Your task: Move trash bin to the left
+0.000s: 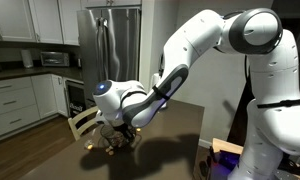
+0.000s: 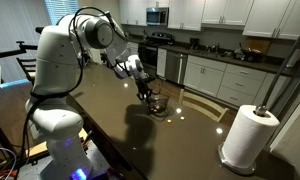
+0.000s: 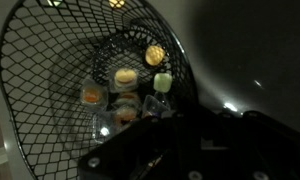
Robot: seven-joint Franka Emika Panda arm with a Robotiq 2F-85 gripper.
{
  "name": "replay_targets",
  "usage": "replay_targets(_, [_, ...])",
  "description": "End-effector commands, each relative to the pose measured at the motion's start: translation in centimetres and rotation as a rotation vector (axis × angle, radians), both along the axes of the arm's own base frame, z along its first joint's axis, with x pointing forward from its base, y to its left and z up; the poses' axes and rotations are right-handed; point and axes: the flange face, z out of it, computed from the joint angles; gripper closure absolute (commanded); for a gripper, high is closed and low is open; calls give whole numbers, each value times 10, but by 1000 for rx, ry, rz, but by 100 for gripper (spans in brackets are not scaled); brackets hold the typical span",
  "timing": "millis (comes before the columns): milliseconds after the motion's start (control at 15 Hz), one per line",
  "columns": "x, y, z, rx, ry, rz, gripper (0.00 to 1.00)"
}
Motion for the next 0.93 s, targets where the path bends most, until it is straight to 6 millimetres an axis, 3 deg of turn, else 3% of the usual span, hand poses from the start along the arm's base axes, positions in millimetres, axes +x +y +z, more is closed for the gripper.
replay_targets(0, [-14,10,0,-12,-38,39,95])
replay_targets(200, [-20,18,0,3,-49,45,95])
replay_targets(400, [-21,25,13,4,-85,42,95])
replay_targets(867, [-59,60,32,-20,-158,128,95])
